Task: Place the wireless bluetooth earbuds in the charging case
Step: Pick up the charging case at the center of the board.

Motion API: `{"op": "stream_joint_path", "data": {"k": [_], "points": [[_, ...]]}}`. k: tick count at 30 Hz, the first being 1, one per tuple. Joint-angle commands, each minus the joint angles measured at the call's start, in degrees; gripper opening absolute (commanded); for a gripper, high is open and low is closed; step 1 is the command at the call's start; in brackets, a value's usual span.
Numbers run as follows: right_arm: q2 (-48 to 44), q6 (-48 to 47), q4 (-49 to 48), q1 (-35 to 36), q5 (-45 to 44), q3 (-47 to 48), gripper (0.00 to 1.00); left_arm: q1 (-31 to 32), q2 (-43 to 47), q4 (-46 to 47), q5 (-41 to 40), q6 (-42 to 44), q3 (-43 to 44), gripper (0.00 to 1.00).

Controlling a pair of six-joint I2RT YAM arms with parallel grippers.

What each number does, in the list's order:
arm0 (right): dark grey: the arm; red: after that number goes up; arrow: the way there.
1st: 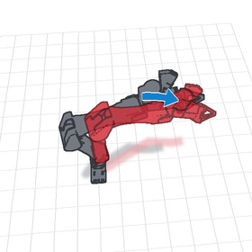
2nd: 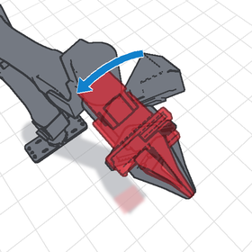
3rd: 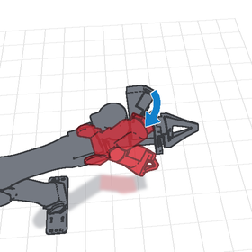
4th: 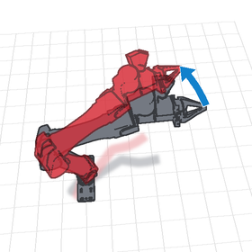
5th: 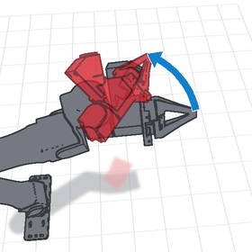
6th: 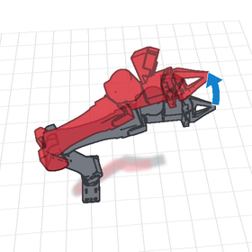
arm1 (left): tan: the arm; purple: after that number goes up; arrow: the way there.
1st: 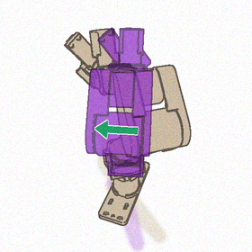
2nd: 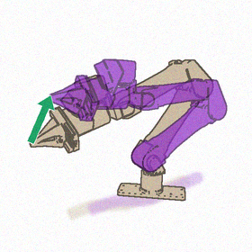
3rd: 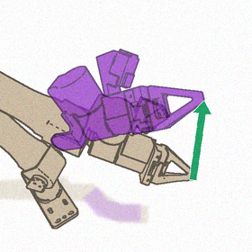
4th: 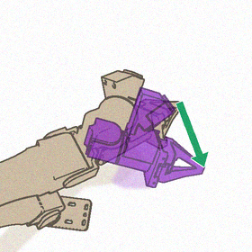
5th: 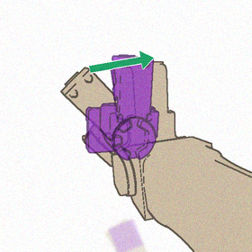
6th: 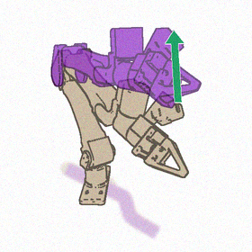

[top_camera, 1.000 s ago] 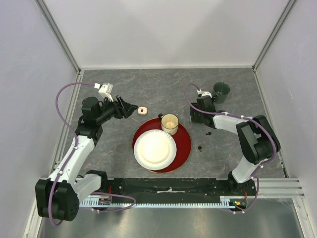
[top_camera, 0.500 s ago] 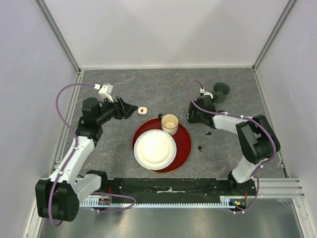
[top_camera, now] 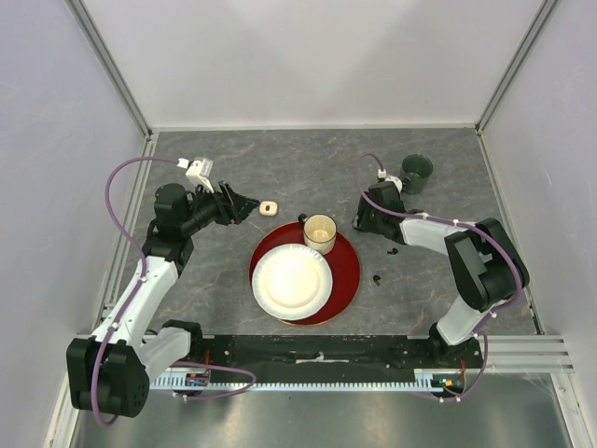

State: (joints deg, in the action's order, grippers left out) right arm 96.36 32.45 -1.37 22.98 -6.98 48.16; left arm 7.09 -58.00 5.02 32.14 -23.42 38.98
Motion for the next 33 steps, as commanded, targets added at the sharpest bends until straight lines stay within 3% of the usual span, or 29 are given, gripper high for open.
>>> {"op": "stream_joint_path", "data": {"k": [1, 9, 11, 14, 18, 21, 22, 24, 26, 29, 33], "points": [[1.73, 6.47, 4.44, 0.05, -7.07, 1.67, 0.57, -0.15, 0.87, 1.49, 1.43, 1.45, -0.31, 0.68], [-0.11, 17.82, 5.15, 0.04, -12.62, -0.26, 0.53, -0.15, 1.13, 1.05, 0.82, 1.62, -0.14, 0.68], [-0.55, 19.66, 4.88, 0.31, -12.09, -0.79, 0.56, -0.15, 0.78, 1.05, 0.73, 1.53, -0.05, 0.68], [-1.52, 19.59, 3.57, 0.83, -11.47, -1.93, 0.71, -0.24, 0.78, 1.05, 0.99, 1.45, 0.30, 0.68], [-6.34, 6.99, -0.45, 0.84, -12.70, -4.03, 0.84, -0.15, 1.04, 0.79, 1.08, 1.62, 0.13, 0.68], [-9.33, -2.36, -2.40, 0.75, -14.37, -5.09, 0.87, -0.15, 1.04, 0.87, 1.08, 1.71, 0.22, 0.68], [-9.69, -9.87, -3.63, 0.75, -13.68, -5.44, 0.87, -0.24, 1.04, 0.96, 1.17, 1.71, 0.13, 0.68], [-8.91, -15.19, -4.61, 0.75, -12.62, -5.19, 0.88, -0.15, 1.04, 1.48, 1.69, 1.54, 0.04, 0.68], [-7.94, -18.29, -4.00, 0.49, -10.79, -3.61, 0.86, -0.15, 1.04, 2.36, 2.14, 1.36, -0.22, 0.68], [-6.19, -24.07, -5.66, 0.13, 2.97, -2.29, 0.84, -0.15, 1.13, 2.81, 2.66, 1.45, -0.49, 0.68], [-2.59, -27.42, -1.02, -0.04, 2.94, 1.58, 0.81, -0.15, 1.66, 2.81, 3.10, 1.71, -0.48, 0.68]]}}
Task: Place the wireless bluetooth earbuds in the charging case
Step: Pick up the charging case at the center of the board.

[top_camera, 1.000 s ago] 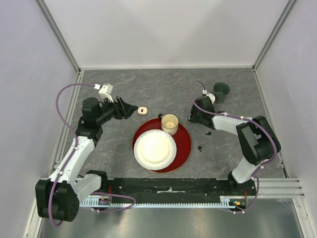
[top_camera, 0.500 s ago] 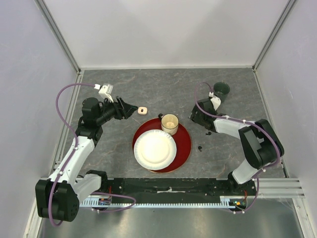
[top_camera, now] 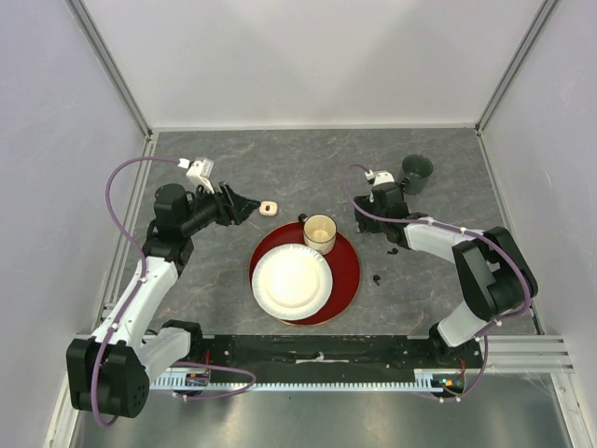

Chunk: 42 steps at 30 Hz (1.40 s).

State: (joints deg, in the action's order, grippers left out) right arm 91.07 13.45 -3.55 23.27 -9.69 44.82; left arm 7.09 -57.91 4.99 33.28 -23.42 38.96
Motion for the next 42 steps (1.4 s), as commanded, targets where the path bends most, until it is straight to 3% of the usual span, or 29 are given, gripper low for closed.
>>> {"op": "stream_joint_path", "data": {"k": [1, 5, 12, 34, 37, 42], "points": [[3.06, -9.40, 1.61, -0.24, 5.91, 5.45, 0.81, -0.15, 1.75, 2.83, 2.05, 1.80, -0.46, 0.68], [4.38, -10.37, 3.37, -0.24, 1.17, 6.60, 0.81, -0.15, 1.92, 2.74, 2.14, 1.97, -0.90, 0.68], [7.11, -13.01, 6.98, -0.15, 4.50, 9.06, 0.76, -0.15, 1.84, 2.74, 2.23, 2.06, -0.90, 0.68], [10.62, -13.10, 10.85, -0.15, 1.78, 11.87, 0.54, -0.24, 1.66, 2.92, 2.15, 0.84, -1.25, 0.68], [10.89, -13.01, 11.02, -0.15, 1.43, 12.05, 0.63, -0.15, 1.48, 3.00, 1.27, -0.75, -1.17, 0.68], [11.32, -13.10, 11.46, -0.24, 1.52, 12.49, 0.69, -0.15, 1.31, 3.35, 2.14, -1.98, -1.08, 0.74]]}}
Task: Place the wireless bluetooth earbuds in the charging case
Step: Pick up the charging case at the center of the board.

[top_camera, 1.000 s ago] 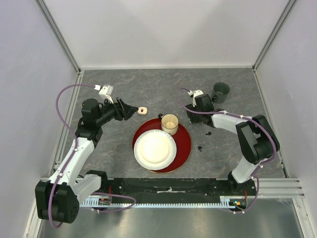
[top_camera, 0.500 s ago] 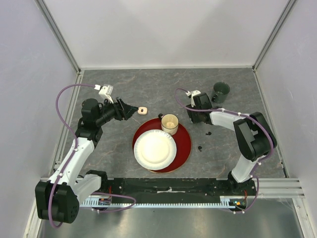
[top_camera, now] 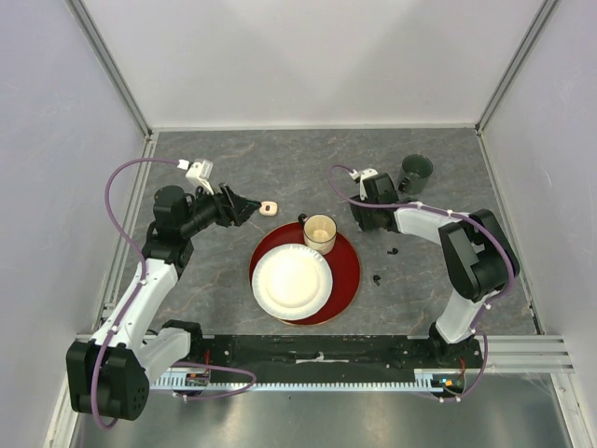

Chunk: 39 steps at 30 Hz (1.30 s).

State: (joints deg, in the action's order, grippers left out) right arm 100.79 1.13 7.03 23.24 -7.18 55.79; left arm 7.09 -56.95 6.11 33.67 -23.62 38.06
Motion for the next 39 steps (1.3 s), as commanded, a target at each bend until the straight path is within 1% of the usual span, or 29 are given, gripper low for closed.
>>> {"op": "stream_joint_path", "data": {"k": [1, 3, 6, 7, 9, 10, 11, 12, 15, 17, 18, 20, 22, 25, 27, 30, 31, 32, 33, 34, 35, 36, 39], "points": [[1.69, -0.69, 0.88, -0.13, -0.65, 1.51, 0.69, -0.15, 0.35, 2.24, 2.01, -1.78, -0.18, 0.77], [2.04, -2.27, 1.06, -0.13, -0.38, 1.86, 0.69, -0.15, 0.43, 2.42, 2.10, -1.96, -0.10, 0.84], [2.65, -2.53, 1.94, -0.13, 0.06, 2.39, 0.67, -0.15, 0.35, 2.68, 2.54, -2.05, -0.27, 0.87], [2.83, -2.53, 1.94, -0.04, 0.32, 2.48, 0.64, -0.15, 0.17, 2.85, 2.54, -2.22, -0.27, 0.87], [2.92, -2.62, 2.11, -0.04, 0.68, 2.57, 0.61, -0.15, -0.01, 2.86, 2.54, -2.40, -0.36, 0.88], [2.92, -2.62, 2.20, -0.04, 0.68, 2.48, 0.56, -0.15, -0.09, 2.42, 1.50, -2.31, -0.45, 0.88], [2.74, -2.53, 2.20, -0.13, 0.68, 2.39, 0.53, -0.15, -0.18, 1.81, 0.27, -2.31, -0.45, 0.88], [2.31, -2.36, 2.11, -0.04, 0.76, 2.22, 0.46, -0.15, -0.27, 1.19, -0.61, -2.14, -0.10, 0.89], [0.82, -2.01, 2.03, -0.04, 1.29, 1.87, 0.33, -0.24, -0.44, -1.10, -3.17, -2.84, 0.87, 0.91], [-0.50, -1.39, 1.85, -0.04, 0.77, 1.34, 0.32, -0.41, -0.53, -1.71, -3.61, -3.62, 1.31, 0.91], [-2.34, -1.30, 1.59, -0.13, 0.85, 1.17, 0.28, -0.67, -0.53, -1.71, -3.52, -4.06, 1.66, 0.91], [-4.63, -1.30, 1.32, -0.04, 0.94, 0.46, 0.26, -0.85, -0.71, -1.45, -4.49, -5.12, 1.75, 0.91], [-8.76, -1.30, 1.06, -0.04, 0.33, 0.02, 0.22, -1.03, -0.53, -0.58, -3.96, -4.42, 1.75, 0.91], [-15.78, -1.48, -1.04, -0.13, 0.93, -1.82, 0.17, -1.03, 0.96, 5.47, -4.58, -7.84, -1.14, 0.92], [-21.39, -1.83, -4.63, -0.04, 3.47, -3.93, 0.17, -1.12, 0.88, 4.62, -5.54, -10.83, -1.41, 0.92], [-27.55, -2.27, -6.68, 0.13, 9.18, -5.60, 0.16, -1.12, 0.00, 4.35, -0.12, -9.26, 0.16, 0.92], [-28.89, -3.31, -8.15, 0.48, 13.64, -5.78, 0.16, -1.12, 0.00, 4.70, 1.38, -9.25, 0.52, 0.92], [-29.94, -3.58, -8.43, 0.66, 15.16, -5.69, 0.16, -1.12, -0.09, 6.01, 2.88, -9.69, 0.35, 0.92], [-31.61, -4.02, -8.43, 1.18, 16.40, -5.52, 0.15, -1.12, -0.44, 8.54, 6.37, -9.87, 0.34, 0.92], [-32.32, -5.68, -8.17, 2.41, 19.11, -5.26, 0.14, -1.03, -0.71, 9.96, 7.97, -10.30, 0.08, 0.92], [-33.72, -6.74, -7.39, 3.12, 19.92, -4.64, 0.12, -1.03, -0.88, 10.84, 9.29, -11.35, 0.25, 0.92], [-34.34, -7.71, -7.20, 3.99, 20.62, -4.46, 0.10, -1.03, -1.41, 11.20, 12.27, -11.36, 0.52, 0.92], [-37.59, -12.19, -7.20, 7.86, 21.25, -4.99, 0.08, -0.59, -2.73, 12.17, 15.71, -11.89, 1.49, 0.91]]}}
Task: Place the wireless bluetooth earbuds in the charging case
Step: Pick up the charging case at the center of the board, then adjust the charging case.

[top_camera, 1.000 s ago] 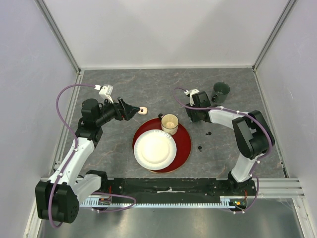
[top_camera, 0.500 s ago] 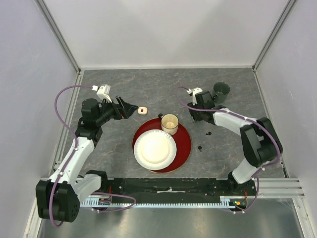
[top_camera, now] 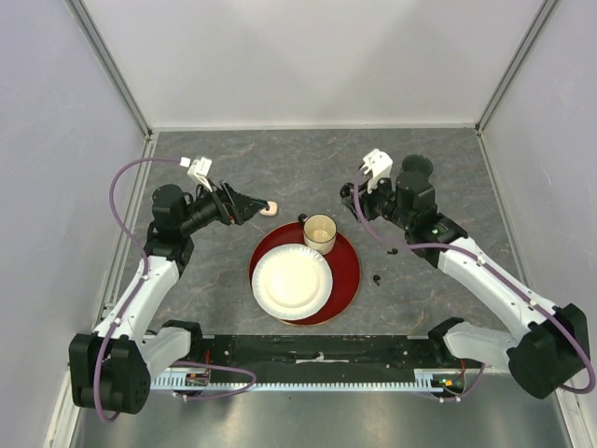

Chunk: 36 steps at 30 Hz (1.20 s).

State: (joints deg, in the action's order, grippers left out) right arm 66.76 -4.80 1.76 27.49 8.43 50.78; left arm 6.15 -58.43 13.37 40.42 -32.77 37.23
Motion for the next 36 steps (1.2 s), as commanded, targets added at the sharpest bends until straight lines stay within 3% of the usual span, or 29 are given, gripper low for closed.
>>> {"op": "stream_joint_path", "data": {"k": [1, 8, 17, 25, 36], "points": [[-4.26, -7.23, -1.94, 5.80, 5.20, -0.59, 0.07, 0.61, -1.50, 5.87, 9.49, -2.91, 2.40, 0.91], [-8.23, -13.22, -2.29, 12.76, 3.53, -1.83, 0.03, 8.06, -3.00, 6.15, 9.24, -1.59, 5.04, 0.92], [-7.52, -12.78, -4.04, 17.51, 2.03, -2.62, 0.02, 19.23, -5.54, 11.51, -1.13, -1.68, 6.00, 0.91], [-7.26, -12.60, -5.71, 19.80, 0.63, -3.32, 0.01, 22.58, -11.70, 15.55, -1.67, -5.01, 6.97, 0.77], [-6.38, -13.39, -6.24, 20.77, -1.39, -3.67, 0.01, 24.17, -13.99, 17.84, -0.17, -6.69, 7.94, 0.72]]}}
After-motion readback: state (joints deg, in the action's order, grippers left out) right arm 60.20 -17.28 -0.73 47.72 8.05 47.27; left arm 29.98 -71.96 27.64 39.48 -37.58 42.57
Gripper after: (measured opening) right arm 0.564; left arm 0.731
